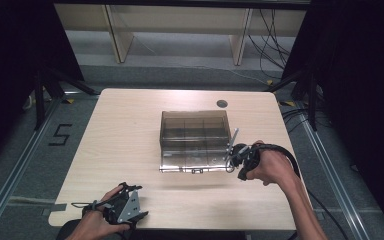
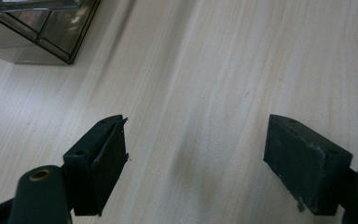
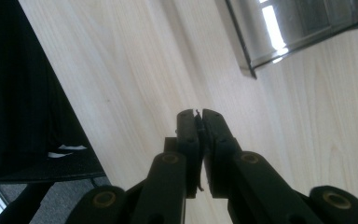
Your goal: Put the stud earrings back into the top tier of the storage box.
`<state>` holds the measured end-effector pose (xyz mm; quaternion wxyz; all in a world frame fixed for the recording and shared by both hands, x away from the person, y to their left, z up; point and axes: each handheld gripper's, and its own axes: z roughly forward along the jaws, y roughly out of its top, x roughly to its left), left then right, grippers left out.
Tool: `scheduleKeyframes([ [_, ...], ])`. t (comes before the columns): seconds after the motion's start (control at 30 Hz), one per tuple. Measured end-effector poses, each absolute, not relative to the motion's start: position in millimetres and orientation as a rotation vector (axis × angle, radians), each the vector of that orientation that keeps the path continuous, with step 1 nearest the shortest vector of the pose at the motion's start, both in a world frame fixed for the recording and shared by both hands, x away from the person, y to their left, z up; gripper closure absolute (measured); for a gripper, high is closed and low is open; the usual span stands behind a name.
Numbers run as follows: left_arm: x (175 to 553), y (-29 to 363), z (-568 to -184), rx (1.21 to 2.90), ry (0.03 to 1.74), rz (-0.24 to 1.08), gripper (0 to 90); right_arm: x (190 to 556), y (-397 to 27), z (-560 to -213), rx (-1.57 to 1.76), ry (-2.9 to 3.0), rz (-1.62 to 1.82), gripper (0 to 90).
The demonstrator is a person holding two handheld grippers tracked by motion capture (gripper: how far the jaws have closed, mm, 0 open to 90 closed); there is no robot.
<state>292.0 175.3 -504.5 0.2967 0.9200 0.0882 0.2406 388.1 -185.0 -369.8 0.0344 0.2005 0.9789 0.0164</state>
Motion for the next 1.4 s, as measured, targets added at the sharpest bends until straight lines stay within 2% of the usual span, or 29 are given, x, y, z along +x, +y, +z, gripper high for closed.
scheduleKeyframes([
  [0.57,292,176,-503,2.439,0.234,0.646,20.5,420,-148,-349,0.511,2.993,0.125,86.7],
  [1.17,292,176,-504,2.43,0.227,0.649,20.5,463,-127,-382,0.581,3.017,0.067,86.7],
  [1.4,292,176,-504,2.429,0.222,0.657,20.5,468,-126,-392,0.675,3.033,0.039,86.7],
])
